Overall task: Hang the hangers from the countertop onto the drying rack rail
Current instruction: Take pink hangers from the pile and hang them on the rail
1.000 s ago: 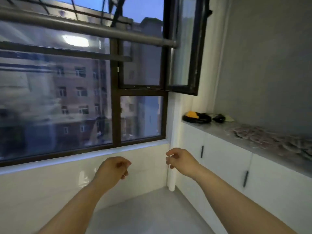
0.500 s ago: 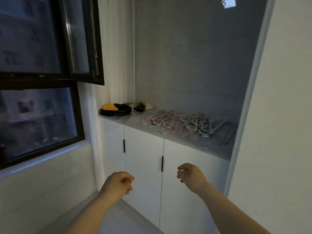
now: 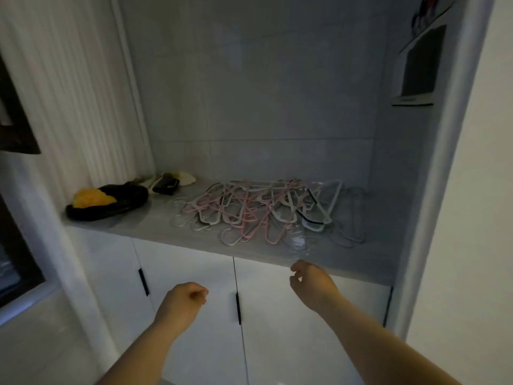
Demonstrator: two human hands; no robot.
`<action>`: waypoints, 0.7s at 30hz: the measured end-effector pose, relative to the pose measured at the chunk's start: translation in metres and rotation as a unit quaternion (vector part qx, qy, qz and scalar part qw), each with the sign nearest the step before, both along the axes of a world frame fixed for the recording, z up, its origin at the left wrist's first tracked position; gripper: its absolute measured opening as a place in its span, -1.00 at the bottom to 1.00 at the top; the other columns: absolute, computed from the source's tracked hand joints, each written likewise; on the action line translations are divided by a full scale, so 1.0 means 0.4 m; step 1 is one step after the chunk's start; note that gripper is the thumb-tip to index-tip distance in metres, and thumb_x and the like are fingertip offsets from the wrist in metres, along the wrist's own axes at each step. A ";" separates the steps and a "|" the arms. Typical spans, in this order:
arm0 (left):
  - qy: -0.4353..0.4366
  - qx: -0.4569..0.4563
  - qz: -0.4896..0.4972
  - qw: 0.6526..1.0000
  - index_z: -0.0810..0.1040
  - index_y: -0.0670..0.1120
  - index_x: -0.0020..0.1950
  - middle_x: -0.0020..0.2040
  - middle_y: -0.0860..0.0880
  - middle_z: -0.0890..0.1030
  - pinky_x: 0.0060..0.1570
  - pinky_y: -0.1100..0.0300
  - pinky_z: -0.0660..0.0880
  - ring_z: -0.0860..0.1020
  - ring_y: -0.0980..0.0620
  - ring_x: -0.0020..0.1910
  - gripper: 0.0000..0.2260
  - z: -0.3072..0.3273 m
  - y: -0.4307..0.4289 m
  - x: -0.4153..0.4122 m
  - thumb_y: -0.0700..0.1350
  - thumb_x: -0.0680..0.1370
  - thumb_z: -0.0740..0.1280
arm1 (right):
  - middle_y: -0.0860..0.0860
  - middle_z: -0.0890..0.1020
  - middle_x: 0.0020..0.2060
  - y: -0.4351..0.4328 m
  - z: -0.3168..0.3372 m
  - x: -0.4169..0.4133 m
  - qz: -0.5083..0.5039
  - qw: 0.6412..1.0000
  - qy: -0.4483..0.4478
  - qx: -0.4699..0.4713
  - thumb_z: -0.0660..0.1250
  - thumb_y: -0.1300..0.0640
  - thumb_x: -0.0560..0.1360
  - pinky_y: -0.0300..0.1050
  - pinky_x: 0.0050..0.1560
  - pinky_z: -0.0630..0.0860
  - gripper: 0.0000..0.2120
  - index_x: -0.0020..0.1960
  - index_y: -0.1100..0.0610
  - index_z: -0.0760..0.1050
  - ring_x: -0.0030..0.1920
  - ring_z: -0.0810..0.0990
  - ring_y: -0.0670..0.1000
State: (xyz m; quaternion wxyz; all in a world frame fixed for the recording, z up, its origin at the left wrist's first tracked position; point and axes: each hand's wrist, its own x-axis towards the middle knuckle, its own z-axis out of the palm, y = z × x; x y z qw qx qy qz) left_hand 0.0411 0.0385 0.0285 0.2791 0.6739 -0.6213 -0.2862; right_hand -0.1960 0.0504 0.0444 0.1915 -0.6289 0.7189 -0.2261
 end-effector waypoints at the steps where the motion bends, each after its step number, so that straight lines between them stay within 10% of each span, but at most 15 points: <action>1: -0.026 0.004 -0.004 1.000 0.56 -0.16 0.15 0.11 -0.15 0.60 0.09 0.21 0.40 0.52 -0.11 0.14 -0.77 -0.002 -0.035 0.005 -0.21 0.57 0.17 | 0.05 0.52 0.24 -0.025 -0.008 0.004 0.007 1.000 0.025 -0.006 0.15 0.12 0.58 -0.22 0.19 0.37 -0.67 0.33 0.11 0.36 0.27 0.44 0.04; 12: -0.018 -0.001 0.008 1.000 0.44 -0.16 0.31 0.33 -0.12 0.46 0.30 0.19 0.31 0.44 -0.07 0.31 -0.70 -0.058 -0.225 0.037 -0.16 0.58 0.20 | -0.01 -0.01 0.52 -0.300 -0.069 0.016 0.055 0.979 0.193 -0.037 0.02 -0.11 0.59 -0.06 0.50 -0.12 -0.44 0.52 0.02 -0.04 0.52 -0.06 -0.01; 21: -0.016 -0.087 0.100 0.991 0.58 -0.24 0.13 0.13 -0.22 0.59 0.13 0.10 0.40 0.53 -0.18 0.09 -0.78 -0.012 -0.377 0.001 -0.22 0.54 0.25 | -0.01 0.06 0.52 -0.424 -0.098 -0.015 0.091 0.973 0.209 -0.043 -0.18 -0.26 0.45 -0.13 0.48 -0.06 -0.30 0.51 0.03 0.03 0.51 0.01 -0.01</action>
